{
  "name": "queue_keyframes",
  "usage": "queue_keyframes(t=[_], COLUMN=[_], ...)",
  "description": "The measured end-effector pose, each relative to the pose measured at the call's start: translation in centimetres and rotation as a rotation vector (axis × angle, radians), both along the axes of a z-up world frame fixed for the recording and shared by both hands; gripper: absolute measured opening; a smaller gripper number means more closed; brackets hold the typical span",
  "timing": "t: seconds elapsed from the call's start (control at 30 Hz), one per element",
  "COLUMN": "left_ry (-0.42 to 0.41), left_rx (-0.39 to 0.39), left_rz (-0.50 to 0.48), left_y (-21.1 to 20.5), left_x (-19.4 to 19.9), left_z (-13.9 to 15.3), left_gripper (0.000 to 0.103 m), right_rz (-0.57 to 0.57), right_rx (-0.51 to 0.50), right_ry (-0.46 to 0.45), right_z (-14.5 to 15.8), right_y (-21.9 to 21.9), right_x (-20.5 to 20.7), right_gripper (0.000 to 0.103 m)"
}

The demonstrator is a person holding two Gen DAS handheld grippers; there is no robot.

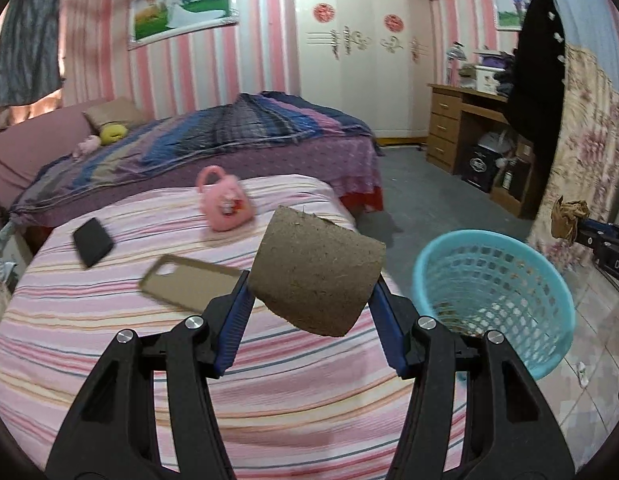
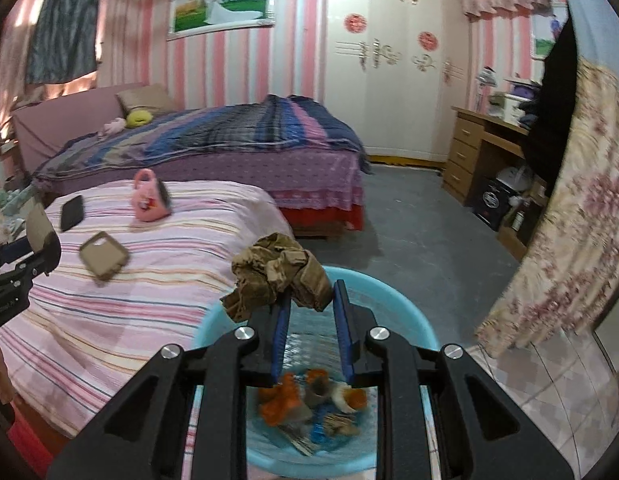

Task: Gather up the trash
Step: 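Carry the tan block with the left tool while the right tool carries the cloth to the basket, then drop the tan block into the basket with the left tool while the right tool drops the cloth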

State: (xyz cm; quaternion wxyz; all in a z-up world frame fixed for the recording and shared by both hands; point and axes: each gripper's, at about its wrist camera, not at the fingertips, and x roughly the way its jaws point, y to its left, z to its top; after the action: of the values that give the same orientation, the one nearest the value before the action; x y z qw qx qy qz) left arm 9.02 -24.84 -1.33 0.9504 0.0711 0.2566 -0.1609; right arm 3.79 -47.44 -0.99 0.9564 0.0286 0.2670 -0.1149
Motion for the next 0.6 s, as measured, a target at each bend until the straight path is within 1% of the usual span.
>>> queue_keyframes(t=[0.13,0.27,0.43,0.47,0.6], left_ry=[0.020,0.050,0.057,0.060,0.078], left_rx=[-0.015,-0.017,-0.002,-0.003,-0.005], left_rz=[-0.056,-0.115,-0.174,-0.182,-0.189], left_y=[-2.9,-6.6,-10.7,-11.2,-12.4], left_x=[0.5,0.6,0.6,0.7,1.5], left_z=[-0.6,-1.9,-3.0,-3.1,-3.8], left_gripper=[0.056,0.056,0.056,0.057,0.058], right_rz=[-0.046,-0.082,-0.095,-0.095,-0.086], right_rx=[0.011,0.042,0.055,0.058,0.063], right_ry=[0.001,-0.002,0.013,0.013,0.021], right_z=[0.0,-0.9,-1.7,-1.7,-2.7], right_y=[-2.7,-4.9,-6.8,-7.7,-8.8], right_x=[-0.6,-1.4,-1.7,-2.0,-1.6], right_gripper=[0.022,0.022,0.022,0.022,0.023])
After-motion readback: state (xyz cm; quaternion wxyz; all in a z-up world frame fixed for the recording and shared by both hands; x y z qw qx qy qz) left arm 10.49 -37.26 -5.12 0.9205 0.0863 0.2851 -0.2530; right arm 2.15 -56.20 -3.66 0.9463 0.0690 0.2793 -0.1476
